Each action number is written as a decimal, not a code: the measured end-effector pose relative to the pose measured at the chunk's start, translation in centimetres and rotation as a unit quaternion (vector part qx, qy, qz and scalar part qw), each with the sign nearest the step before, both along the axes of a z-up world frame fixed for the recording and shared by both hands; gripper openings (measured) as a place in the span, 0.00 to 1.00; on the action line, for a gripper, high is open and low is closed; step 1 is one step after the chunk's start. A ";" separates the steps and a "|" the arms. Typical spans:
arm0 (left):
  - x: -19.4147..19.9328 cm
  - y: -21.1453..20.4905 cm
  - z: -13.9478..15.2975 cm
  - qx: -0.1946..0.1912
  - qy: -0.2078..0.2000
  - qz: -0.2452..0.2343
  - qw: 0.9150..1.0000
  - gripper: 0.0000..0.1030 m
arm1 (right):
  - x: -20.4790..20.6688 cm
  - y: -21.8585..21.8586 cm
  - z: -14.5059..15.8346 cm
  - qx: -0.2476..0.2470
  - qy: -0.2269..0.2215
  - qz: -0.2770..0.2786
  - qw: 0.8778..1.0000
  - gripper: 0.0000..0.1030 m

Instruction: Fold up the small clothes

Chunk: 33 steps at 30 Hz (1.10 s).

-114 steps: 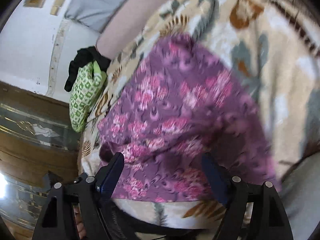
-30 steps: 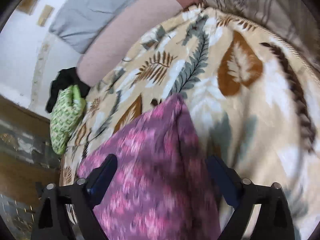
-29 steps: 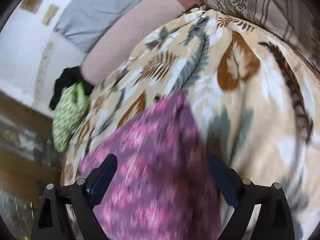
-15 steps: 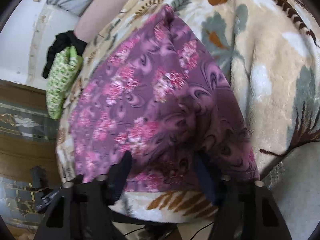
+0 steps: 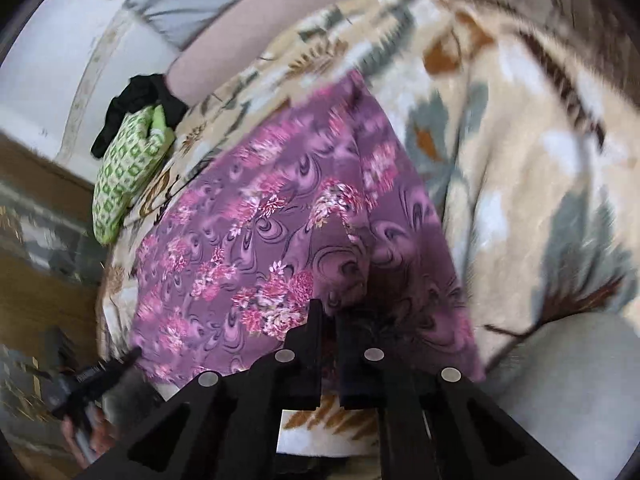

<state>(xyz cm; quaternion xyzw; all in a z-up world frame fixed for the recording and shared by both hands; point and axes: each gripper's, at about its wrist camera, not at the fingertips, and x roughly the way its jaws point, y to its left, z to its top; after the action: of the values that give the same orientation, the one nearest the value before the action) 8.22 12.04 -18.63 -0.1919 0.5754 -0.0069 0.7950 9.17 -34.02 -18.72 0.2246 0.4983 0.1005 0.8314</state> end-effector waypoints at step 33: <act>2.6 3.9 -1.7 0.016 -0.016 0.037 0.999 0.64 | 5.3 12.8 4.5 0.051 -0.058 0.125 0.989 0.82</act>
<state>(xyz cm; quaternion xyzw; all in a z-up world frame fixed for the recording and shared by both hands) 10.84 15.99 -20.33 -0.2002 0.5550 0.0281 0.8069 14.43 -21.19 -14.21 0.1969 0.4672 0.2416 0.8274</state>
